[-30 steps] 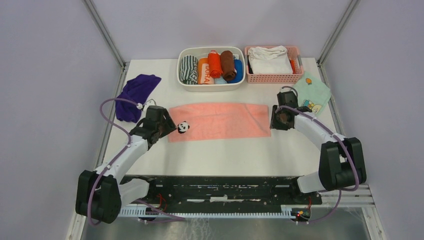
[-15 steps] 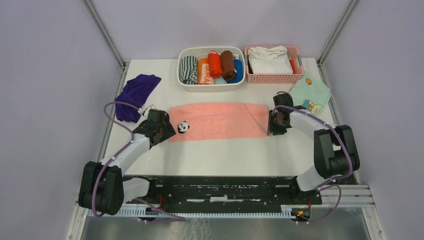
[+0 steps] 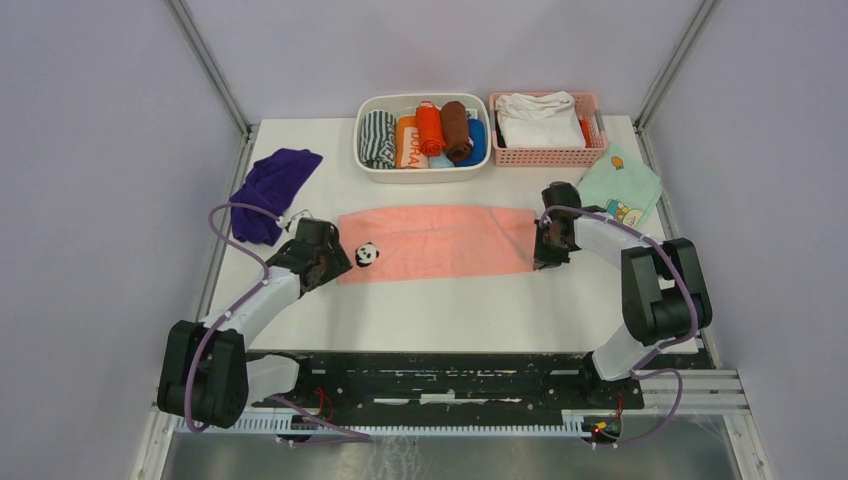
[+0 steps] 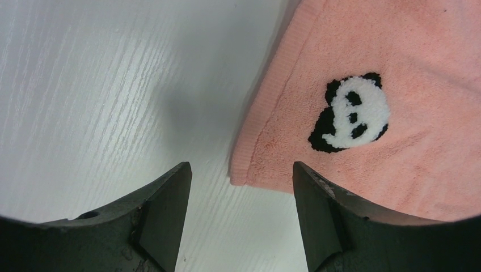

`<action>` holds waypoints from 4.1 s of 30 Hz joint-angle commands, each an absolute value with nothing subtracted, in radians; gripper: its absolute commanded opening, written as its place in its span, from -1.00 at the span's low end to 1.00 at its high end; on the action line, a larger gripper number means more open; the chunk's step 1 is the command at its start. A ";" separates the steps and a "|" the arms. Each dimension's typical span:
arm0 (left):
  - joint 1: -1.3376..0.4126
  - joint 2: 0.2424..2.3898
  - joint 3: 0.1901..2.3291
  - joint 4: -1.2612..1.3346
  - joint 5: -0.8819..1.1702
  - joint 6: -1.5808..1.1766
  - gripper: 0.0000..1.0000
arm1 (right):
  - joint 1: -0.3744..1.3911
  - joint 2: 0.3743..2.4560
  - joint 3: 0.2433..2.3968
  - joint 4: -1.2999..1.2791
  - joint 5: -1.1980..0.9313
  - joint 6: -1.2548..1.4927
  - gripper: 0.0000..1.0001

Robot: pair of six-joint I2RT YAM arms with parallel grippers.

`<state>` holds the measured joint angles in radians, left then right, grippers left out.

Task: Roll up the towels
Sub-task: Flatten out the towel at the center of the board, then fold the towel at the center of the board.

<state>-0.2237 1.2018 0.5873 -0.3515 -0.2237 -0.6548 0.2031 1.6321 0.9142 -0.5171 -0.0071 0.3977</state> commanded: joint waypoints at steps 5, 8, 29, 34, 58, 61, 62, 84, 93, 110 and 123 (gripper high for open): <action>-0.218 1.234 0.629 -0.368 -0.188 -0.626 0.42 | 0.210 1.632 0.924 -0.556 0.015 0.407 -0.97; -0.221 1.265 0.643 -0.384 -0.175 -0.612 0.38 | 0.210 1.616 0.926 -0.556 0.022 0.398 -0.99; -0.273 1.409 0.725 -0.463 -0.241 -0.571 -0.10 | 0.210 1.592 0.920 -0.522 -0.023 0.382 -0.99; -0.275 1.440 0.720 -0.462 -0.247 -0.572 -0.27 | 0.210 1.581 0.921 -0.522 -0.021 0.381 -0.99; -0.276 0.901 1.049 -0.663 -0.452 -0.517 -0.95 | 0.208 1.156 1.190 -0.820 0.129 0.315 -0.99; -0.276 0.787 1.073 -0.672 -0.441 -0.511 -0.94 | 0.209 1.056 1.225 -0.888 0.127 0.297 -0.99; -0.276 0.751 1.079 -0.674 -0.433 -0.506 -0.94 | 0.208 1.026 1.235 -0.908 0.118 0.293 -0.99; -0.251 1.314 0.991 -0.255 -0.363 -0.538 -0.95 | 0.201 1.528 1.257 -0.524 0.171 0.320 -0.99; -0.235 1.467 1.093 -0.224 -0.331 -0.558 -0.95 | 0.183 1.632 1.340 -0.534 0.142 0.299 -0.99; -0.235 1.163 0.689 -0.339 -0.221 -0.654 -0.95 | 0.176 1.447 0.975 -0.597 0.148 0.364 -0.99; -0.235 1.345 0.601 -0.210 -0.206 -0.687 -0.95 | 0.176 1.571 0.904 -0.571 0.050 0.392 -0.99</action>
